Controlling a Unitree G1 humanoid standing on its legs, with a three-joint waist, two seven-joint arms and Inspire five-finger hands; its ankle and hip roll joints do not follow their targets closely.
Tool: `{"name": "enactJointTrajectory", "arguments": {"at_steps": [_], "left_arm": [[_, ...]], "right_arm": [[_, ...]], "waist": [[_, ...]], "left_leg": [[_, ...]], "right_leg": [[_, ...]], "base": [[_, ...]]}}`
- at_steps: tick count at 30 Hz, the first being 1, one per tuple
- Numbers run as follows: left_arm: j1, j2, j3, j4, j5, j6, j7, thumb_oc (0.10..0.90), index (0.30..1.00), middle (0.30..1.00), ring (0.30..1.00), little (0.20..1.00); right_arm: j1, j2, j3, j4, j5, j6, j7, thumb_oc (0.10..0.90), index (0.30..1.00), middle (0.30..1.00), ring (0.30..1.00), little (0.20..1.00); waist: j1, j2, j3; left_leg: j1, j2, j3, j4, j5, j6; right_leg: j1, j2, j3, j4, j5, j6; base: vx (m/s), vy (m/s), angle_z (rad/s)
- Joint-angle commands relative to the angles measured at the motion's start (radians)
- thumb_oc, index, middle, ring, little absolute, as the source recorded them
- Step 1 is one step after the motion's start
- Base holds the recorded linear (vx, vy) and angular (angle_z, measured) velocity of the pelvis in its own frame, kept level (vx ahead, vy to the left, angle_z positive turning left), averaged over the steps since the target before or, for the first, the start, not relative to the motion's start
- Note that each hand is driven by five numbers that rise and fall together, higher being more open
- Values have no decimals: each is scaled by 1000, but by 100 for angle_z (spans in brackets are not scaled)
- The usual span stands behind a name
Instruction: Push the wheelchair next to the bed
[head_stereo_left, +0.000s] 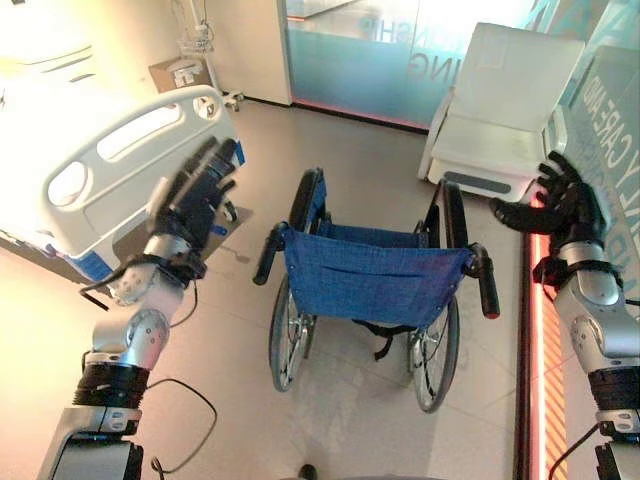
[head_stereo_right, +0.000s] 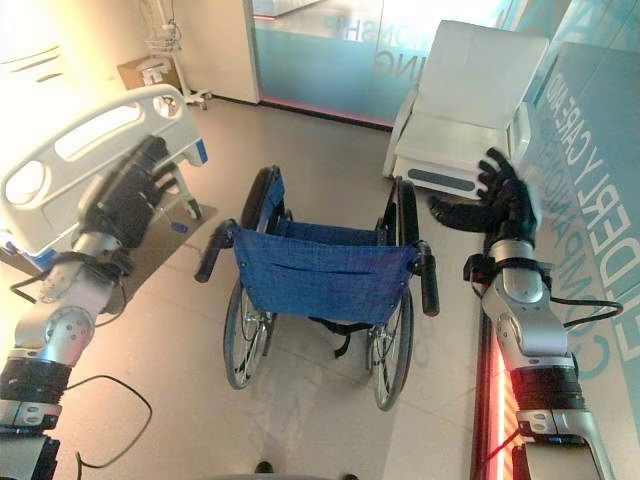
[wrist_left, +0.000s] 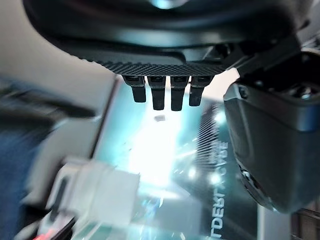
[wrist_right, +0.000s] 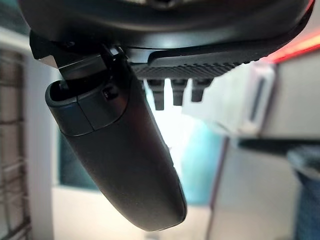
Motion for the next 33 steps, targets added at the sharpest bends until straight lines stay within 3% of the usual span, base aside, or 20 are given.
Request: {"name": "enactJointTrajectory", "arguments": {"at_steps": [1, 8, 20, 29, 33], "left_arm": [[-58, 71, 39, -33, -39, -26, -54, 800, 900, 900, 900, 900], [6, 136, 54, -64, 98, -46, -55, 800, 900, 900, 900, 900], [61, 177, 58, -121, 121, -40, -33, 800, 900, 900, 900, 900], [43, 161, 19, -114, 130, -38, -11, 800, 900, 900, 900, 900], [34, 152, 6, -104, 131, -41, -10, 800, 900, 900, 900, 900]], "right_arm": [[-38, -46, -27, -77, 204, 53, 122, 800, 900, 900, 900, 900], [43, -64, -21, -129, 346, 158, 172, 800, 900, 900, 900, 900], [114, -97, 30, -172, 311, 255, 167, 800, 900, 900, 900, 900], [84, -70, 84, -161, 371, 254, 79, 800, 900, 900, 900, 900], [68, -39, 85, -145, 383, 178, -42, 800, 900, 900, 900, 900]], "waist": [[-15, 6, -87], [-12, -3, -84], [-8, -10, -74], [-2, -10, -71], [-1, -8, -69]], "left_leg": [[37, -28, 71, 11, -115, -2], [26, -28, 76, 11, -106, -4], [20, -29, 78, 11, -95, -5], [21, -29, 78, 11, -93, -6], [23, -30, 76, 11, -94, -5]], "right_leg": [[-16, 11, -29, 1, 13, -1], [-24, 9, -39, 1, 17, 4], [-28, 11, -40, 1, 22, 6], [-26, 11, -44, 1, 22, 7], [-25, 13, -43, 1, 20, 6]], "base": [[0, 0, 0], [-25, -7, -1], [-5, 0, 0], [0, 0, 0], [0, 0, 0]]}}
